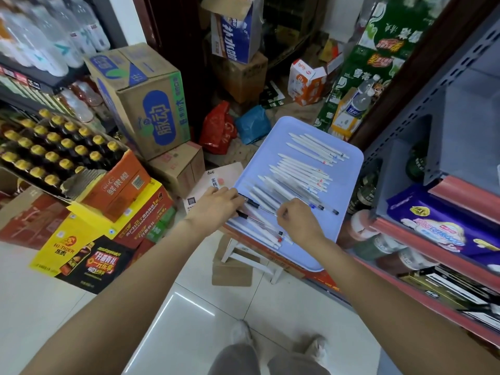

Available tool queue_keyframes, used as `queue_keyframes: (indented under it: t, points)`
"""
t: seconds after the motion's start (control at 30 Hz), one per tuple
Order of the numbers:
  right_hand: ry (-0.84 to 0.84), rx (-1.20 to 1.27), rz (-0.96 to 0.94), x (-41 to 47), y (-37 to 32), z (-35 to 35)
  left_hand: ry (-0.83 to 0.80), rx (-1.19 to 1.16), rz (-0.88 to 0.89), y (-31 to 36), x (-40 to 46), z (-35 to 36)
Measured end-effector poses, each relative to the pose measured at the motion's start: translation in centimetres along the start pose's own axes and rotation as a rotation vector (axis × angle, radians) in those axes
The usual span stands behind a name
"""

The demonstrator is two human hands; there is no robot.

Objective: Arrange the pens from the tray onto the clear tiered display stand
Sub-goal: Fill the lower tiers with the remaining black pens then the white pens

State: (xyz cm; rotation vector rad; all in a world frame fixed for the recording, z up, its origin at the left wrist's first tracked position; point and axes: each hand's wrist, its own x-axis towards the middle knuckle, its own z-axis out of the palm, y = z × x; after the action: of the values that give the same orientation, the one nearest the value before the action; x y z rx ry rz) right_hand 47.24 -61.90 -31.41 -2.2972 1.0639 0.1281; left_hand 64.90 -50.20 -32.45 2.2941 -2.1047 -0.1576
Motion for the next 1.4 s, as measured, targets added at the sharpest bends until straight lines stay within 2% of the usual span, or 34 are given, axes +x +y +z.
queue_keyframes:
  t: [0.1,0.23,0.4,0.5,0.57,0.7,0.8,0.9,0.97,1.07,1.2,1.3,1.4]
  points:
    - [0.028,0.171,0.058,-0.3,0.6,-0.8,0.062,-0.196,-0.077,-0.1,-0.1,-0.2]
    - [0.072,0.326,0.083,-0.7,0.4,-2.1,0.153,-0.844,-0.292,1.0,0.0,-0.9]
    - [0.045,0.51,0.076,-1.3,-0.3,-3.1,0.313,-1.398,-0.585,3.5,1.6,-2.6]
    - [0.048,0.652,0.067,-2.0,-0.4,-3.9,0.332,-1.649,-0.67,5.1,2.9,-3.9]
    - [0.061,0.679,0.041,-2.8,-0.5,-4.9,0.317,-1.706,-0.631,6.3,3.8,-5.2]
    - [0.116,0.644,-0.009,-4.2,0.3,-7.6,0.278,-1.677,-0.538,9.3,6.0,-8.4]
    - [0.183,0.609,-0.026,-5.2,1.7,-10.1,0.265,-1.553,-0.415,12.0,7.9,-11.0]
    - [0.328,0.594,-0.02,-6.2,4.1,-13.8,0.315,-1.273,-0.238,14.9,10.2,-13.6]
    - [0.455,0.669,-0.038,-7.4,6.0,-17.1,0.313,-1.003,-0.107,17.2,12.0,-15.2]
    - [0.578,0.762,-0.149,-10.2,8.9,-22.1,0.271,-0.629,0.095,21.8,14.7,-17.4]
    - [0.695,0.737,-0.245,-14.0,13.5,-27.5,0.245,-0.448,0.318,28.9,18.3,-20.5]
    - [0.777,0.769,-0.226,-15.6,17.6,-30.7,0.287,-0.406,0.379,33.3,20.6,-22.5]
    - [0.868,0.832,-0.189,-16.8,21.6,-33.2,0.459,-0.322,0.282,36.6,22.5,-23.5]
